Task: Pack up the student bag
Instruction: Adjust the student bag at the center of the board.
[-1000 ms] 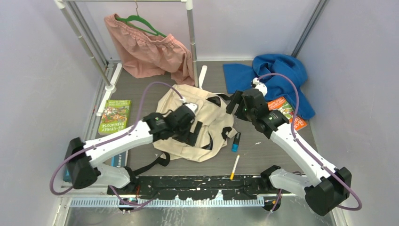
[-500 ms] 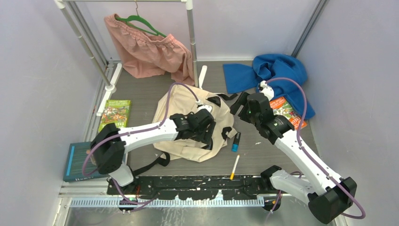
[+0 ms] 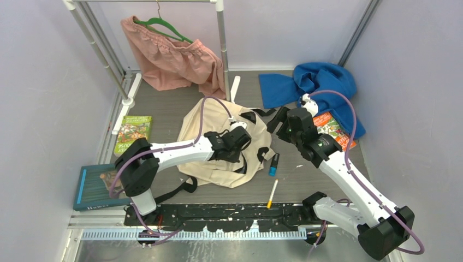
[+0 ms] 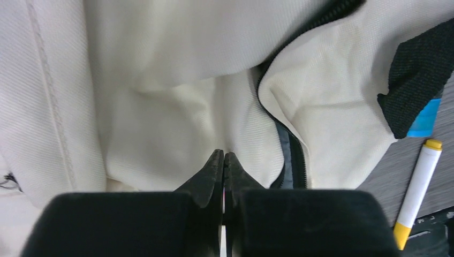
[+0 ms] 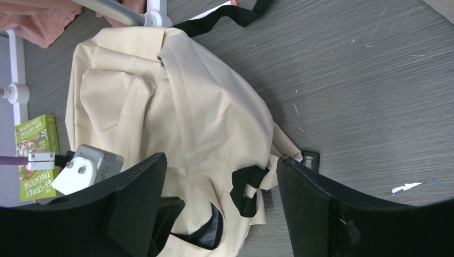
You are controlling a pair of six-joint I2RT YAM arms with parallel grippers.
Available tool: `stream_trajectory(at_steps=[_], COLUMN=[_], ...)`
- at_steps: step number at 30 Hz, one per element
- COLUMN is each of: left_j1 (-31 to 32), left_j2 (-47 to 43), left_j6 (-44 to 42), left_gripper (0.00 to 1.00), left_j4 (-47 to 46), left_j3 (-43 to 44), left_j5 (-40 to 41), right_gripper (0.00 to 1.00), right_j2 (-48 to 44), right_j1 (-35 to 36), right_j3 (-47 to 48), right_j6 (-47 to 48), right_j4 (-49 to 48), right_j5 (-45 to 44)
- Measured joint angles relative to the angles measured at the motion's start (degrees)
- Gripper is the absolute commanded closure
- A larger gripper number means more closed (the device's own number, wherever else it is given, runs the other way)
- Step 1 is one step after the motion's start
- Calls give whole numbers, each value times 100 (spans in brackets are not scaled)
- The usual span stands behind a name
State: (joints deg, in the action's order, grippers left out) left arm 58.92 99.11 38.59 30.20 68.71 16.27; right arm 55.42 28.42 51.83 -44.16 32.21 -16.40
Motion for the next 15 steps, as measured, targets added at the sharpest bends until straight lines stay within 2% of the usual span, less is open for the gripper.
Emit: stream_trajectory(at_steps=[1,2,3,4,6,9,15], left_j1=[-26,-63,-111,-177,-282,-393,-389], left_j2=[-2,-17,-50,-118,-264,-470,-354], left_j6=[-9,-15,-24,-33,-114,-144,-107], left_gripper=[100,95,83,66,47,43,46], left_j4=[-2,-13,-37,-61,-59,-85,-203], left_j3=[0,-7,-24,-61,-98,-103,-103], left_j5=[-2,-26,-66,-122,-199,-310,-654], right_gripper=[19,19,19,19,19,19,19], right_j2=[-4,-7,-7,-7,-7,-7,0], right_j1=[2,0,0,0,2,2,0], right_j3=[0,0,0,0,0,0,0], right_j6=[0,0,0,0,0,0,-2], right_j4=[0,0,-2,0,-2,-2,-22], right_j5=[0,2,2,7,20,26,79])
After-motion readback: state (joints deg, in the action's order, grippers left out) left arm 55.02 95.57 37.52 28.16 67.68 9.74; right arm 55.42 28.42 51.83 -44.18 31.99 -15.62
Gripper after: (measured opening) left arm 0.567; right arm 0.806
